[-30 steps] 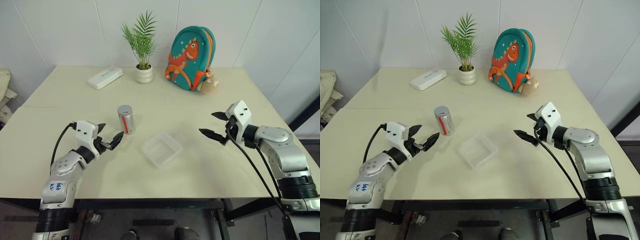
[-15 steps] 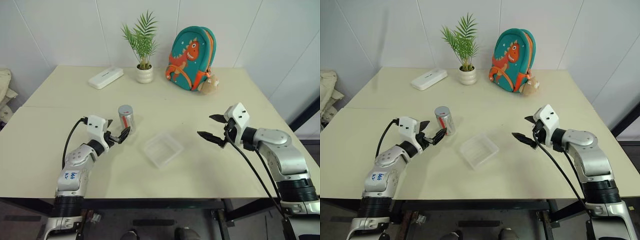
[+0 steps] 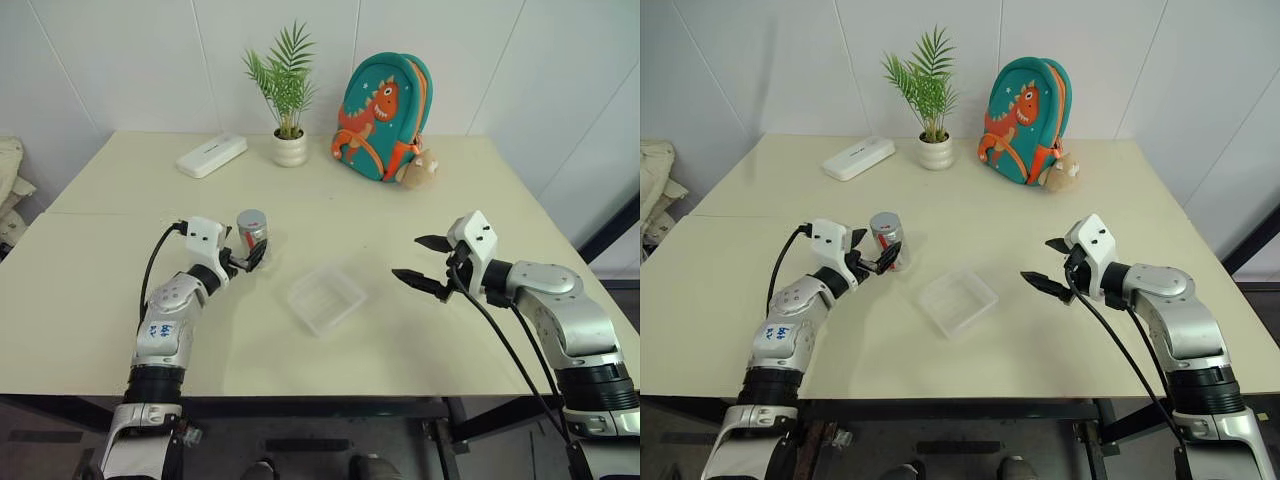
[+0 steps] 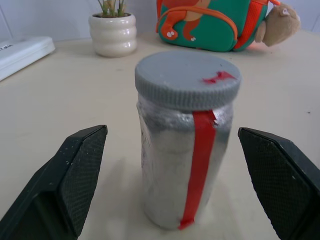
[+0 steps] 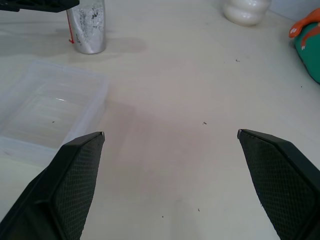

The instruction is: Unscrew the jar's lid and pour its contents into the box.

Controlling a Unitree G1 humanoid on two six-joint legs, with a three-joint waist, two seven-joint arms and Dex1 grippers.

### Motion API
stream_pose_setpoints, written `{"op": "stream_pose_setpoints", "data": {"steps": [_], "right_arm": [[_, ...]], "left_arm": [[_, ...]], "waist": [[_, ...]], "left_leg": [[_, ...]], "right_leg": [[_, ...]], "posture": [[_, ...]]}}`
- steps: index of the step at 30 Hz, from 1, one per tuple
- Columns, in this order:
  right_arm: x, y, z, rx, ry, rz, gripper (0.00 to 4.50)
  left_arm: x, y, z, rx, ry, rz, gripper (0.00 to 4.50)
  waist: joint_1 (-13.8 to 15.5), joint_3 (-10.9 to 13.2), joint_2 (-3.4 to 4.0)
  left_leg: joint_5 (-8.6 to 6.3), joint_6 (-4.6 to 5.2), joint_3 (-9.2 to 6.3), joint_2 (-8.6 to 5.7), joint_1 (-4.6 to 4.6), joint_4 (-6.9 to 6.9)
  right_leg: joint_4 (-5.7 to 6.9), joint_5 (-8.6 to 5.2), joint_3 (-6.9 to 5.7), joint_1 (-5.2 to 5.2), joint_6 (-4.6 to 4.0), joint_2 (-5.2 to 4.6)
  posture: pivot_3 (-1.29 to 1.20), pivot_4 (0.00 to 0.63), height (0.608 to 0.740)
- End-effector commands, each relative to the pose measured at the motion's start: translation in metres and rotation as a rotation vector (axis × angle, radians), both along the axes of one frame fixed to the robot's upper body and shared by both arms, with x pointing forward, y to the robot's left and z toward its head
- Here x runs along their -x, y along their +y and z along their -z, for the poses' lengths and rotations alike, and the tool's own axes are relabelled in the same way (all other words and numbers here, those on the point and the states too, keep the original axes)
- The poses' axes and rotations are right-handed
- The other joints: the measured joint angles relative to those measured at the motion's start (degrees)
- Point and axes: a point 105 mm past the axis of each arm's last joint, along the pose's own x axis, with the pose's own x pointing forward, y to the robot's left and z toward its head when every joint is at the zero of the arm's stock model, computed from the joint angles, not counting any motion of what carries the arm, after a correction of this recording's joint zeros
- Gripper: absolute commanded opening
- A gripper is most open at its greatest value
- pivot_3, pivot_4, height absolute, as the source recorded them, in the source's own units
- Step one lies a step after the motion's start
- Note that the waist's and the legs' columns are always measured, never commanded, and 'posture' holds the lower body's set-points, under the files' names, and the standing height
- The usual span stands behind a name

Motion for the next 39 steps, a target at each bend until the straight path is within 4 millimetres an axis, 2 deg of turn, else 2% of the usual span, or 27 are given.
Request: {"op": "stream_pose_setpoints", "data": {"steps": [1, 4, 11, 14, 20, 21, 27, 31, 39], "right_arm": [[0.003, 0.003, -0.015, -0.003, -0.06, -0.01, 4.5], [0.003, 0.003, -0.015, -0.002, -0.062, -0.009, 4.5], [0.003, 0.003, -0.016, 0.001, -0.069, -0.002, 4.5], [0.003, 0.003, -0.016, 0.003, -0.071, 0.004, 4.5], [0.002, 0.003, -0.016, 0.004, -0.071, 0.008, 4.5], [0.002, 0.003, -0.016, 0.003, -0.073, 0.008, 4.5], [-0.001, 0.011, -0.026, -0.022, -0.106, 0.009, 4.5], [0.0, 0.028, -0.044, -0.106, -0.148, 0.013, 4.5], [0.02, 0.088, -0.081, -0.333, -0.168, -0.031, 4.5]], "left_arm": [[-0.007, -0.009, -0.008, -0.019, -0.046, 0.018, 4.46], [-0.013, -0.012, -0.009, -0.015, -0.05, 0.025, 4.46], [-0.02, -0.018, -0.009, -0.014, -0.063, 0.038, 4.46], [-0.02, -0.02, -0.011, -0.013, -0.078, 0.042, 3.86], [-0.02, -0.019, -0.007, 0.0, -0.061, 0.048, 2.08], [-0.021, -0.017, -0.006, 0.001, -0.056, 0.04, 2.01], [-0.016, -0.009, -0.013, -0.017, -0.069, 0.051, 2.01], [-0.004, -0.006, -0.025, -0.076, -0.094, 0.141, 2.01], [0.035, -0.02, -0.053, -0.19, -0.128, 0.48, 2.01]], "waist": [[0.01, 0.0, 0.0], [-0.01, 0.0, 0.0], [-0.03, 0.0, 0.0], [0.03, 0.0, 0.0], [0.01, 0.0, 0.0], [0.01, 0.0, 0.0], [-0.08, 0.0, 0.0], [-0.36, 0.0, 0.0], [-0.03, 0.0, 0.02]], "left_leg": [[-0.01, 0.01, 0.0, 0.0, 0.0, 0.0], [-0.03, 0.0, 0.0, 0.0, -0.02, 0.0], [-0.05, 0.0, 0.0, 0.0, -0.05, -0.02], [-0.08, 0.0, 0.0, 0.0, -0.06, -0.04], [-0.09, 0.01, 0.0, 0.0, -0.08, -0.04], [-0.09, 0.01, 0.0, 0.0, -0.08, -0.04], [-0.09, 0.01, 0.0, 0.0, -0.07, -0.04], [-0.1, 0.0, 0.0, 0.03, -0.08, -0.08], [-0.14, -0.07, -0.02, 0.06, -0.12, -0.24]], "right_leg": [[0.0, 0.01, 0.0, 0.0, 0.03, 0.0], [-0.01, 0.28, 0.0, -0.01, 0.52, 0.0], [-0.1, 0.29, -0.01, -0.02, 0.54, 0.01], [-0.11, 0.29, -0.02, -0.02, 0.54, 0.01], [-0.14, 0.3, -0.02, -0.03, 0.56, 0.01], [-0.14, 0.3, -0.02, -0.03, 0.56, 0.01], [-0.14, 0.31, -0.02, -0.03, 0.57, 0.01], [-0.11, 0.3, -0.02, -0.07, 0.56, 0.04], [0.03, 0.27, -0.05, -0.21, 0.48, 0.02]], "posture": [[0.0, 0.15, 0.74], [0.0, 0.15, 0.74], [0.0, 0.15, 0.74], [0.0, 0.15, 0.74], [0.0, 0.15, 0.74], [0.0, 0.15, 0.74], [0.0, 0.15, 0.74], [0.0, 0.15, 0.74], [0.0, 0.15, 0.74]]}}
